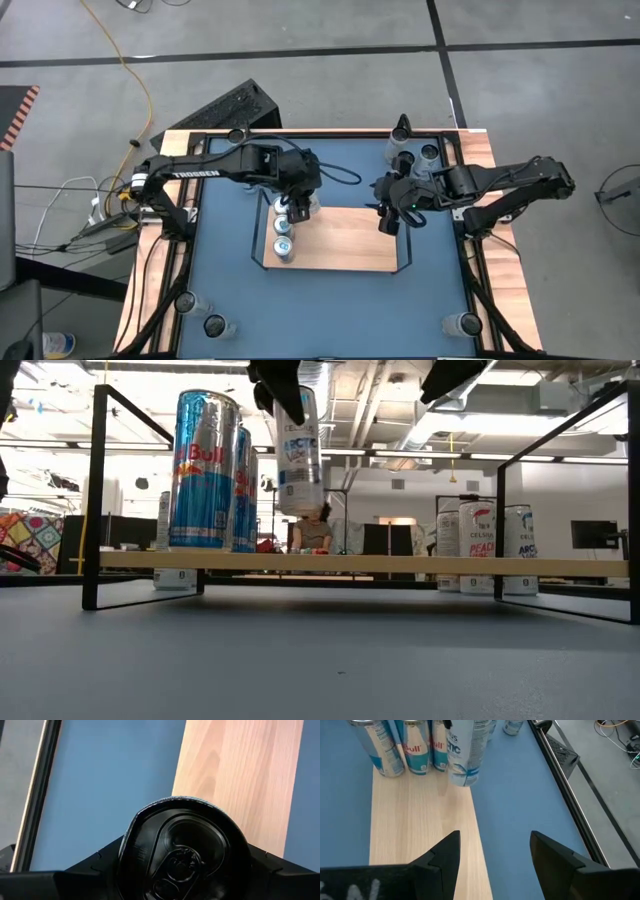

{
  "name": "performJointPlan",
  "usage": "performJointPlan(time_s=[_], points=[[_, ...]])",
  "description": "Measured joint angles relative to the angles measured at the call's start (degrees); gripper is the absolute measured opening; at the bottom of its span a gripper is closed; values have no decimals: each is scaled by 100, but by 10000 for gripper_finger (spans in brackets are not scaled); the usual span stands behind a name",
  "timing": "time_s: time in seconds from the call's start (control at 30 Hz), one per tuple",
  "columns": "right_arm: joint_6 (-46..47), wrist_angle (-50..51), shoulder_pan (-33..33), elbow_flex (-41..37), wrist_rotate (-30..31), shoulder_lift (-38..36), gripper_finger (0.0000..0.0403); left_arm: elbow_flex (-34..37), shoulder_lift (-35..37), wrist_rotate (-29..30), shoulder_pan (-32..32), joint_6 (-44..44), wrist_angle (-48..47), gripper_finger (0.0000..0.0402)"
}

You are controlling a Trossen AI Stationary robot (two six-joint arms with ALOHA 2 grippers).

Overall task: Place canned beverage on shelf
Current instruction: Put the left blue soda can on the shelf

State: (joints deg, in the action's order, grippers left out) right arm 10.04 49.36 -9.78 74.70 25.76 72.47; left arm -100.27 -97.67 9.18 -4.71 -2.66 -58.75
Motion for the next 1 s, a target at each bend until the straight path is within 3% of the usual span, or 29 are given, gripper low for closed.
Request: performJointPlan(time_s=[0.53,1.0], points=[[-3,75,0,2,-17,0,219,9,-473,-138,33,478,45,242],[-4,166,-37,2,-20,0,219,205,-474,-185,85,518,-10,242]])
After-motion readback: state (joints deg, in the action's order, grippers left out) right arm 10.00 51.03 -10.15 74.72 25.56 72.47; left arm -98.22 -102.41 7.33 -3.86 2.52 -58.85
